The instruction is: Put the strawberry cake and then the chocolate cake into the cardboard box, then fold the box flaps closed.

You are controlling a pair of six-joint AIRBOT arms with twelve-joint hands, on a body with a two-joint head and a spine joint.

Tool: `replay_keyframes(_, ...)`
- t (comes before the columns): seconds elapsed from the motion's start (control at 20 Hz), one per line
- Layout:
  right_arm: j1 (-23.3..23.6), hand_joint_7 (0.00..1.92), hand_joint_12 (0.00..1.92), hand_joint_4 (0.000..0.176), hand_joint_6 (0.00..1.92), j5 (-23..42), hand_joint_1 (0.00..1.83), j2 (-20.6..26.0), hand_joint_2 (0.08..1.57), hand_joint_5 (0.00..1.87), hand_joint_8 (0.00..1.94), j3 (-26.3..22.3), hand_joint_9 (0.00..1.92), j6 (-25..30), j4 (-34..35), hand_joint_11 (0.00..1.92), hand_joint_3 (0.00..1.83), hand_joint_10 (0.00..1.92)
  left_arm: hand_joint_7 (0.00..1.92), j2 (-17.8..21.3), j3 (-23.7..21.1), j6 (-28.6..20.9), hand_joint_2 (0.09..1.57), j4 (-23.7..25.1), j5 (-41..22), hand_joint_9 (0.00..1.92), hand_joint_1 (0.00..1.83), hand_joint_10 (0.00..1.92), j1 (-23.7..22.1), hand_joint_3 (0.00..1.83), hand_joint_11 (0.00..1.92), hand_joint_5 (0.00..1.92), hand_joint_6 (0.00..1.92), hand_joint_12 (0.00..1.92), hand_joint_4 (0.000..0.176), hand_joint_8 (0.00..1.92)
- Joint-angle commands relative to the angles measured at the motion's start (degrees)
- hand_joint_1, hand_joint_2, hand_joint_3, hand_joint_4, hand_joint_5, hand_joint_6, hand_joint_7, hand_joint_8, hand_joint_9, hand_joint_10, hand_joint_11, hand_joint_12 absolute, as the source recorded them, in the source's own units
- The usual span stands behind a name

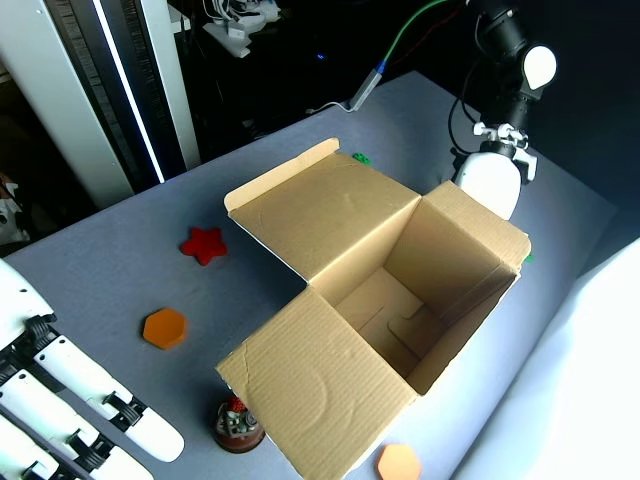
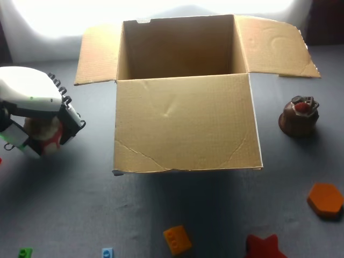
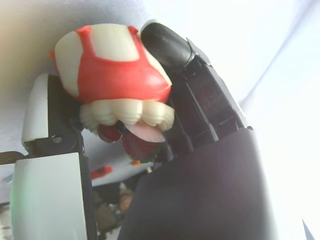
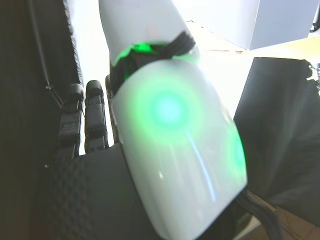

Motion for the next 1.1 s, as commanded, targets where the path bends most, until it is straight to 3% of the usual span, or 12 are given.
replay_keyframes(0.0,0.32,0.05,0.0,0.011,0.0,5.78,1.27,0.77,0.99,0.0,0.01,0.24,0.0,-0.19,-1.82,0.0,0.01,0.0,0.77,1.39,-0.07,-0.08,1.18,-3.35,-0.92,0.9,1.34,1.37,-0.73,0.0,0.86,0.81,1.12,1.45,0.0,1.29)
replay_keyframes(0.05,0.29,0.04,0.0,0.001,0.0,5.78,1.31,0.77,0.97,0.0,0.0,0.23,0.0,-0.19,-1.82,0.0,0.0,0.0,0.77,2.36,-0.56,-0.72,1.17,-2.99,-1.45,0.91,1.34,1.34,-1.33,0.0,0.84,0.81,1.14,1.42,0.0,1.27)
replay_keyframes(0.2,0.29,0.11,0.0,0.0,0.01,5.78,1.32,0.79,0.94,0.04,0.02,0.23,0.02,-0.19,-1.82,0.0,0.0,0.01,0.78,4.77,-2.17,-2.72,1.16,-1.8,-2.71,0.91,1.34,1.35,-3.8,0.0,0.83,0.87,1.03,1.42,0.0,1.25)
replay_keyframes(0.3,0.27,0.06,0.0,0.0,0.0,5.8,1.27,0.8,0.97,0.01,0.0,0.23,0.01,-0.23,-1.82,0.0,0.0,0.0,0.75,7.01,-4.7,-3.13,1.18,2.1,-2.94,0.9,1.35,1.32,-7.35,0.0,0.83,0.78,1.2,1.35,0.0,1.3)
replay_keyframes(0.55,0.21,0.03,0.0,0.005,0.01,6.1,1.3,0.83,0.98,0.01,0.01,0.23,0.0,-0.36,-1.82,0.0,0.01,0.0,0.74,10.86,-9.33,-6.92,1.18,10.27,-3.74,0.88,1.34,1.37,-16.64,0.0,0.82,0.81,1.1,1.41,0.0,1.35)
replay_keyframes(0.6,0.13,0.03,0.0,0.012,0.01,6.15,1.3,0.85,1.0,0.02,0.01,0.23,0.0,-0.39,-1.82,0.0,0.02,0.0,0.76,11.49,-10.05,-7.69,1.18,11.84,-3.9,0.91,1.34,1.35,-18.74,0.0,0.83,0.81,1.09,1.39,0.0,1.32)
replay_keyframes(0.75,0.01,0.02,0.0,0.004,0.0,6.15,1.28,0.86,1.02,0.01,0.0,0.23,0.0,-0.4,-1.82,0.0,0.02,0.0,0.76,12.84,-11.51,-9.53,1.17,16.29,-4.76,0.89,1.34,1.38,-24.51,0.0,0.82,0.84,1.04,1.41,0.0,1.33)
replay_keyframes(0.95,0.01,0.01,0.0,0.004,0.0,6.2,1.32,0.91,0.99,0.01,0.0,0.23,0.0,-0.59,-1.82,0.0,0.01,0.0,0.77,13.38,-12.09,-11.02,1.17,22.59,-5.93,0.9,1.34,1.32,-31.24,0.0,0.81,0.82,1.12,1.38,0.0,1.32)
replay_keyframes(1.05,-0.12,0.02,0.0,0.004,0.01,6.44,1.31,1.0,1.0,0.02,0.01,0.23,0.0,-0.82,-1.82,0.0,0.01,0.0,0.75,13.19,-11.92,-11.58,1.18,24.56,-6.62,0.88,1.34,1.37,-33.79,0.0,0.79,0.82,1.09,1.41,0.0,1.34)
